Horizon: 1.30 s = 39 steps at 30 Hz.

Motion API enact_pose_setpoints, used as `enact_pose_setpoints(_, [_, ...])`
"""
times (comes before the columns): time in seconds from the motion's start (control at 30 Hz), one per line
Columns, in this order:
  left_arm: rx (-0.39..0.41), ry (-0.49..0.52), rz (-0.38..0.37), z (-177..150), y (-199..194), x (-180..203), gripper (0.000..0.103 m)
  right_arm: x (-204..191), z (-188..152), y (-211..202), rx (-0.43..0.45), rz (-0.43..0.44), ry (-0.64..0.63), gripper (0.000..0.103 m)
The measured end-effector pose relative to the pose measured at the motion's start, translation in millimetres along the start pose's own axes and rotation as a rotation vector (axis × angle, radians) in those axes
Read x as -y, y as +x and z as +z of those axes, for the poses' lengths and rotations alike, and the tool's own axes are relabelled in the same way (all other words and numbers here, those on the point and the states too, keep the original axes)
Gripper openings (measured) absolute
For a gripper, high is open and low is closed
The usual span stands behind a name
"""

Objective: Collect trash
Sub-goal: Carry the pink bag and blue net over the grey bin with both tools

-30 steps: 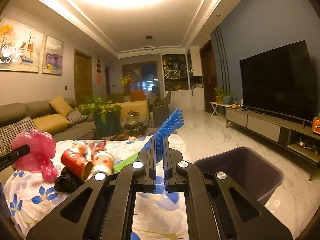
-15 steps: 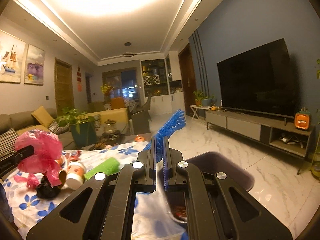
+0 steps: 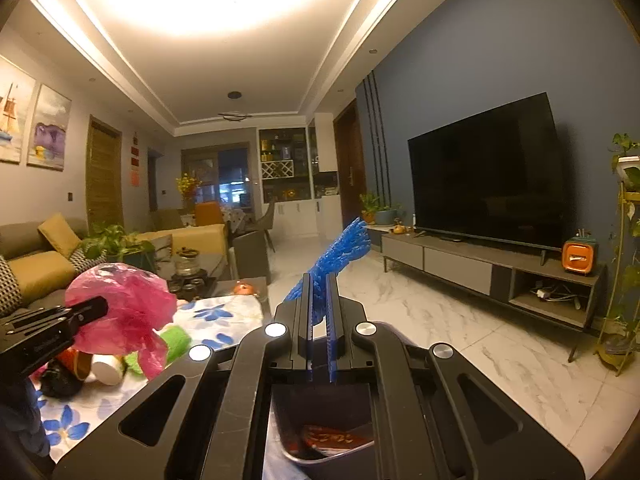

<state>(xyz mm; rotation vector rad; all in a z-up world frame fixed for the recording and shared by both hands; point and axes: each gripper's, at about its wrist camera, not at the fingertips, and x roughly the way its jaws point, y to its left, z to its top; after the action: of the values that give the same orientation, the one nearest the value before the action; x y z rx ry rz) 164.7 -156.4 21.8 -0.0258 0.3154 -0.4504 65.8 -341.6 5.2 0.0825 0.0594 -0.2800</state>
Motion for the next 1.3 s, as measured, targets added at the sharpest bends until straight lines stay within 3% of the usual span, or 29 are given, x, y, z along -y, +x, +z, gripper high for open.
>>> enact_pose_setpoints(0.6, [-0.042,0.054,-0.096,-10,76,63,0.005,15,-7,21,-0.038,-0.061,-0.013,0.006])
enact_pose_setpoints(1.3, [-0.088,0.085,-0.115,-17,107,75,0.005,12,-8,35,-0.069,-0.068,-0.014,0.006])
